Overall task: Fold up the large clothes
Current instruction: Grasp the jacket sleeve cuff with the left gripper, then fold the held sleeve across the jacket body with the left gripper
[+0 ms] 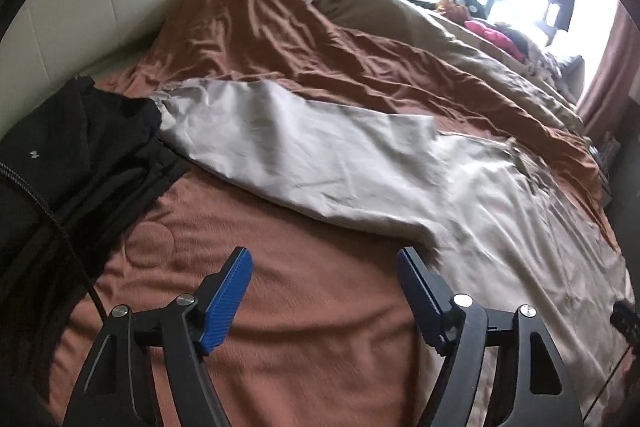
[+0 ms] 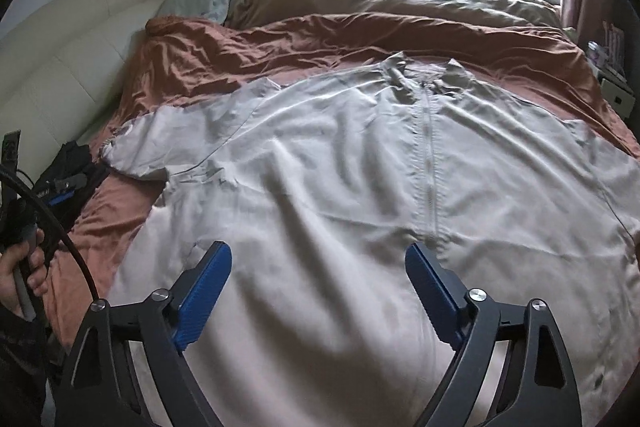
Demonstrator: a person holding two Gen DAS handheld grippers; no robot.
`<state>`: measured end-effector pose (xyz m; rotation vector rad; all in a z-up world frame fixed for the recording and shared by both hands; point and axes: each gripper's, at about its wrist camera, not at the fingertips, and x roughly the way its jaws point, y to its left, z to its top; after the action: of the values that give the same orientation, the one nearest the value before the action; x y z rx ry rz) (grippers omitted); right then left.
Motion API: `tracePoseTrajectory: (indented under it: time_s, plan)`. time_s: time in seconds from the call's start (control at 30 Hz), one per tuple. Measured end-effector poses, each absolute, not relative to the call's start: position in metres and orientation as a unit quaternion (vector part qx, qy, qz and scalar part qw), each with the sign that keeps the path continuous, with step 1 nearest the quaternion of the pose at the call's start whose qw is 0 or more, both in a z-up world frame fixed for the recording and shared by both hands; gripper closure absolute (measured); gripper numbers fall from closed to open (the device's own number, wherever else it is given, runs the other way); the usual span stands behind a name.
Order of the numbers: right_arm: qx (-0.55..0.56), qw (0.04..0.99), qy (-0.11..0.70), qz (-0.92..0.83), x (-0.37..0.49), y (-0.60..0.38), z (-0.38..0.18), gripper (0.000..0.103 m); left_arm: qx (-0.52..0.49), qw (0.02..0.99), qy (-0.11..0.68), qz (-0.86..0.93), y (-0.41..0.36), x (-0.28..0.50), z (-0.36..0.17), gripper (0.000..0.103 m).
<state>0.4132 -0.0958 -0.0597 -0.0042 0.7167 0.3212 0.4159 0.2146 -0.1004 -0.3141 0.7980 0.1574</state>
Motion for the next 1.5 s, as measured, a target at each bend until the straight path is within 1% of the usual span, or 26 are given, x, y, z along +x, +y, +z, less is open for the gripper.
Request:
tracePoseTrajectory:
  time_s: [0.03, 0.07, 0.13, 0.2, 0.27, 0.33, 0.47, 0.53, 0.67, 0.7, 0.73, 0.77, 0.83, 0.9, 0.93, 1.13, 1.33, 1.5]
  plan:
    - [-0.003, 0.923, 0.352, 0.157, 0.419, -0.093, -0.061, 0.023, -0.156, 0.904, 0.390, 0.080, 0.222, 0.425, -0.105, 0.035]
    - [-0.003, 0.921, 0.357, 0.159, 0.426, -0.091, -0.064, 0.024, -0.161, 0.901, 0.394, 0.082, 0.228, 0.433, -0.110, 0.037]
    - [-0.003, 0.917, 0.364, 0.162, 0.437, -0.086, -0.068, 0.024, -0.173, 0.894, 0.402, 0.093, 0.243, 0.451, -0.119, 0.044]
    - [-0.003, 0.915, 0.368, 0.165, 0.448, -0.079, -0.071, 0.024, -0.184, 0.889, 0.407, 0.101, 0.258, 0.468, -0.128, 0.047]
    - [-0.005, 0.913, 0.372, 0.168, 0.457, -0.075, -0.075, 0.025, -0.188, 0.885, 0.410, 0.115, 0.269, 0.480, -0.134, 0.048]
    - [-0.005, 0.909, 0.376, 0.180, 0.467, -0.069, -0.078, 0.037, -0.193, 0.880, 0.416, 0.126, 0.281, 0.495, -0.142, 0.048]
    - [-0.004, 0.903, 0.387, 0.188, 0.489, -0.058, -0.085, 0.041, -0.204, 0.867, 0.430, 0.149, 0.301, 0.518, -0.156, 0.049]
    - [-0.007, 0.901, 0.390, 0.191, 0.497, -0.052, -0.087, 0.048, -0.207, 0.856, 0.443, 0.168, 0.311, 0.527, -0.165, 0.049]
    - [-0.019, 0.900, 0.388, 0.198, 0.512, -0.037, -0.087, 0.055, -0.222, 0.833, 0.474, 0.178, 0.327, 0.543, -0.185, 0.049]
    - [-0.020, 0.900, 0.388, 0.199, 0.516, -0.032, -0.088, 0.058, -0.225, 0.832, 0.475, 0.180, 0.328, 0.546, -0.188, 0.049]
    - [-0.020, 0.899, 0.388, 0.200, 0.519, -0.028, -0.089, 0.063, -0.224, 0.832, 0.472, 0.186, 0.328, 0.548, -0.189, 0.049]
    - [-0.016, 0.898, 0.390, 0.201, 0.526, -0.023, -0.090, 0.065, -0.221, 0.833, 0.470, 0.192, 0.327, 0.551, -0.188, 0.051]
    - [-0.006, 0.895, 0.398, 0.203, 0.536, -0.016, -0.094, 0.070, -0.208, 0.836, 0.468, 0.197, 0.322, 0.557, -0.185, 0.087]
    - [0.007, 0.887, 0.411, 0.209, 0.550, -0.006, -0.100, 0.072, -0.200, 0.844, 0.460, 0.187, 0.316, 0.560, -0.177, 0.097]
    - [0.011, 0.885, 0.414, 0.211, 0.555, -0.003, -0.102, 0.072, -0.194, 0.853, 0.451, 0.179, 0.311, 0.559, -0.169, 0.099]
    - [0.054, 0.868, 0.432, 0.240, 0.584, 0.026, -0.113, 0.072, -0.143, 0.899, 0.392, 0.133, 0.277, 0.554, -0.103, 0.100]
    - [0.085, 0.843, 0.453, 0.275, 0.606, 0.061, -0.131, 0.072, -0.135, 0.928, 0.340, 0.068, 0.244, 0.548, -0.039, 0.100]
    - [0.112, 0.823, 0.475, 0.293, 0.623, 0.076, -0.158, 0.072, -0.122, 0.939, 0.321, 0.020, 0.217, 0.541, -0.006, 0.100]
